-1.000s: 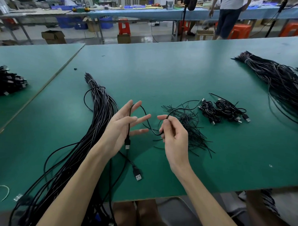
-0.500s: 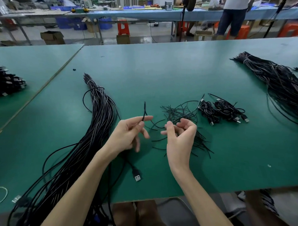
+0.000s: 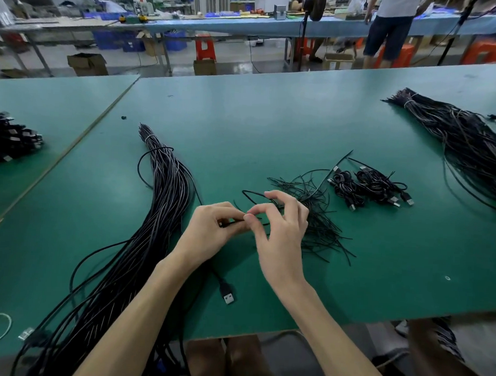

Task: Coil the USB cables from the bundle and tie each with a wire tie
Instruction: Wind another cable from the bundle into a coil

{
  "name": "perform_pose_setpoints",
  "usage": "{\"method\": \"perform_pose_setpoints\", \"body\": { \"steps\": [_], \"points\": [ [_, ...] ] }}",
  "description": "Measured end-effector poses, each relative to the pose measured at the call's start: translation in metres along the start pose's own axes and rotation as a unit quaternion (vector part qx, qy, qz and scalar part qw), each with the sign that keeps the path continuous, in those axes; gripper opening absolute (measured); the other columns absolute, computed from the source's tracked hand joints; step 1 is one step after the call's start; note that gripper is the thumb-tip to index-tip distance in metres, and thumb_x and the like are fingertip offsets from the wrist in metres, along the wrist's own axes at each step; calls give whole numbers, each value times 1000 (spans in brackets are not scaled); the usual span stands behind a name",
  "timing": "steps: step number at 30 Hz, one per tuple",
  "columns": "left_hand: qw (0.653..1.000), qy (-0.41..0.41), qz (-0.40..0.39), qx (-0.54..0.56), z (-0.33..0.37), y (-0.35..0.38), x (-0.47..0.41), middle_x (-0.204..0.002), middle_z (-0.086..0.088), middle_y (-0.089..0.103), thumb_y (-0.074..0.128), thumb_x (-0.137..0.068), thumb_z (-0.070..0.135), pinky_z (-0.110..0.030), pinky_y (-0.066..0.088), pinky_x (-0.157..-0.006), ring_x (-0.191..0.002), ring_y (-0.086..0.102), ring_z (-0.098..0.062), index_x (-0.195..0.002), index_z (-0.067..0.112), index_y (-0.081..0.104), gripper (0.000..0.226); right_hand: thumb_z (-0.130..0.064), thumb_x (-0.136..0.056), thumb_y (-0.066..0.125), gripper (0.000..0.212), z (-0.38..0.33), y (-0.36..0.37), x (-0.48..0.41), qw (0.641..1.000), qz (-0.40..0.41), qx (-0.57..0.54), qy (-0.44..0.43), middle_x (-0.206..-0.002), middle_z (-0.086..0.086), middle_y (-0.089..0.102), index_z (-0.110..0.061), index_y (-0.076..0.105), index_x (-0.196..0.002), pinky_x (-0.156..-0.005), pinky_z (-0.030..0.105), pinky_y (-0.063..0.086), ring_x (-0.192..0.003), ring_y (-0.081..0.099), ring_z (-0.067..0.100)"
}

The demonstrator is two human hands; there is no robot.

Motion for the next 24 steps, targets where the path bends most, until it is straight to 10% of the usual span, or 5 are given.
{"method": "perform_pose_setpoints", "body": {
  "steps": [17,24],
  "points": [
    [974,-65,124,179,-13,-23,-5,-82,-1,76,89,-76,25,-21,53,-58,-60,67,-16,-92,22,77,20,-29,-98,67,17,12,-7,0,995,35,-48,78,-122,-14,58,-21,64,-84,-106,30,32,-119,34,-4],
    [898,-140,82,408,-18,-19,-3,-86,-5,68,82,-83,24,-25,54,-75,-81,65,-18,-105,12,78,26,-23,-94,73,12,-13,3,2,995,-17,61,-71,-123,-8,66,-15,71,-86,-111,29,31,-134,47,12]
  ]
}}
Point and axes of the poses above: each hand's wrist, its own x-axis away from the middle knuckle, its own y-axis out of the palm, z = x × y, the point moved 5 cm from there along -x, towards the middle knuckle
